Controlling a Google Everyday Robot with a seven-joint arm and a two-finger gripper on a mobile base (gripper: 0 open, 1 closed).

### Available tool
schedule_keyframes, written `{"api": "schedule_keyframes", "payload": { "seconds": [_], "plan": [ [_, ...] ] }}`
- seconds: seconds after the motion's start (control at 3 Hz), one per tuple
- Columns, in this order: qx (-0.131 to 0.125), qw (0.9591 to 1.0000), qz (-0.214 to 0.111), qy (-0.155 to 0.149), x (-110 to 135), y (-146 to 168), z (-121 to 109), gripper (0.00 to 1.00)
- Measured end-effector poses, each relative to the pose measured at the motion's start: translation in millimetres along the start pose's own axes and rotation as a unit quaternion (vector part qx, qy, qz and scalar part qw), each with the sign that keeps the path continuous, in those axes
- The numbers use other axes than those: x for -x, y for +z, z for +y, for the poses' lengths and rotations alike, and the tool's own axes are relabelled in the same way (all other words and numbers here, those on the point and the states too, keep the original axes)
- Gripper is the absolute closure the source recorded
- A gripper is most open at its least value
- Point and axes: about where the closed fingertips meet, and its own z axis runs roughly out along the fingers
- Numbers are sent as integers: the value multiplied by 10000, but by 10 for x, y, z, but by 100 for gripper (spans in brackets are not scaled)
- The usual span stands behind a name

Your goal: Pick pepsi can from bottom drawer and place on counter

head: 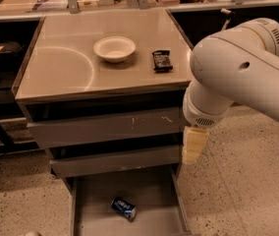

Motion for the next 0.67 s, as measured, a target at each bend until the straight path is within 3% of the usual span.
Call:
{"api": "schedule_keyframes", "payload": {
  "seconds": [0.33,0.67],
  "plan": [
    [1,10000,0,0,0,0,0,0],
    [398,9992,-77,45,61,335,374,0]
  ]
}}
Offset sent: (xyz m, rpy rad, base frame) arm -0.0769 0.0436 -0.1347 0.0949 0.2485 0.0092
